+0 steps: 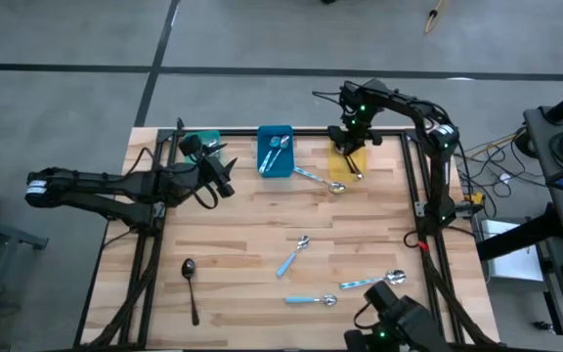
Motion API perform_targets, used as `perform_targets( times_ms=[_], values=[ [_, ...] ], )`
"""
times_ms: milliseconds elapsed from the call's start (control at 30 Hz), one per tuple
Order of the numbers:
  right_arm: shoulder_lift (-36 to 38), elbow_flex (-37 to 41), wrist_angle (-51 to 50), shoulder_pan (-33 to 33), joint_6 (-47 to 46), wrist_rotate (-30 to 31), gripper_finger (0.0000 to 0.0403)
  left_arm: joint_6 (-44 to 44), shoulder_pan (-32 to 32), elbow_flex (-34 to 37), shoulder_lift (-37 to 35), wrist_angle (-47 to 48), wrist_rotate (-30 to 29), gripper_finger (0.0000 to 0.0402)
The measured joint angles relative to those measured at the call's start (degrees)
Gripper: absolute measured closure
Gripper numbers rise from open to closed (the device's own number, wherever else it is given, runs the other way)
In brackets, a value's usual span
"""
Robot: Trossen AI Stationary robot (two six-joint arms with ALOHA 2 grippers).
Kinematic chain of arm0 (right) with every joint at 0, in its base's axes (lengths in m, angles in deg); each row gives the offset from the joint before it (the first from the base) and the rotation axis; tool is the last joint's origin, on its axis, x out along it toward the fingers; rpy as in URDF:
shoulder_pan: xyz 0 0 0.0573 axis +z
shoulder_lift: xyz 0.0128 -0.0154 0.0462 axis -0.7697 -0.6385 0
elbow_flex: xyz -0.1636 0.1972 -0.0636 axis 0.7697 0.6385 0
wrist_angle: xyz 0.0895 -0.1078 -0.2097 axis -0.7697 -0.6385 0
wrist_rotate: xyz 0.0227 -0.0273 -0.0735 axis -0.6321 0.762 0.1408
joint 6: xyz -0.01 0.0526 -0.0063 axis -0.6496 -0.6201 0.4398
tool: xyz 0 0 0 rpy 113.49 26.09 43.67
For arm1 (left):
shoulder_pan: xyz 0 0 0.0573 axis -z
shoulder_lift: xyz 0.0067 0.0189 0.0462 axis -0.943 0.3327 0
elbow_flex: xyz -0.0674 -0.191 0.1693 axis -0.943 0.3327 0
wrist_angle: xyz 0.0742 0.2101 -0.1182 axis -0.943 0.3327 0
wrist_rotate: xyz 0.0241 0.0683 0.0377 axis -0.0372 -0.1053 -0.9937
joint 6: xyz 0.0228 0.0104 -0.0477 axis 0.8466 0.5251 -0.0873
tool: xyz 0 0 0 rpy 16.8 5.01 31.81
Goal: Sort silverware by color (type)
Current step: Put the black spoon into the yellow bin
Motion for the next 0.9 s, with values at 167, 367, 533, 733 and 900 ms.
perform_targets(
  times_ms=[167, 367, 533, 733, 900],
  values=[
    [-1.4, 0.0, 0.3, -0.2, 0.7, 0.9, 0.0390, -0.1, 0.0, 0.0, 0.0, 0.0, 0.0, 0.0194],
    [-2.4, 0.0, 1.5, -0.4, 1.5, 2.6, 0.0390, -0.2, 0.0, 0.0, 0.0, 0.0, 0.0, 0.0194],
    [-2.4, 0.0, 3.5, -0.6, 1.5, 2.6, 0.0390, -0.2, 0.0, 0.0, 0.0, 0.0, 0.0, 0.0194],
    [-2.4, 0.0, 4.6, -0.8, 1.6, 2.6, 0.0390, -0.2, 0.0, 0.0, 0.0, 0.0, 0.0, 0.0194],
    [-2.4, 0.0, 5.9, -0.8, 1.9, 2.7, 0.0390, -0.2, 0.0, 0.0, 0.0, -0.1, 0.0, 0.0194]
  ],
)
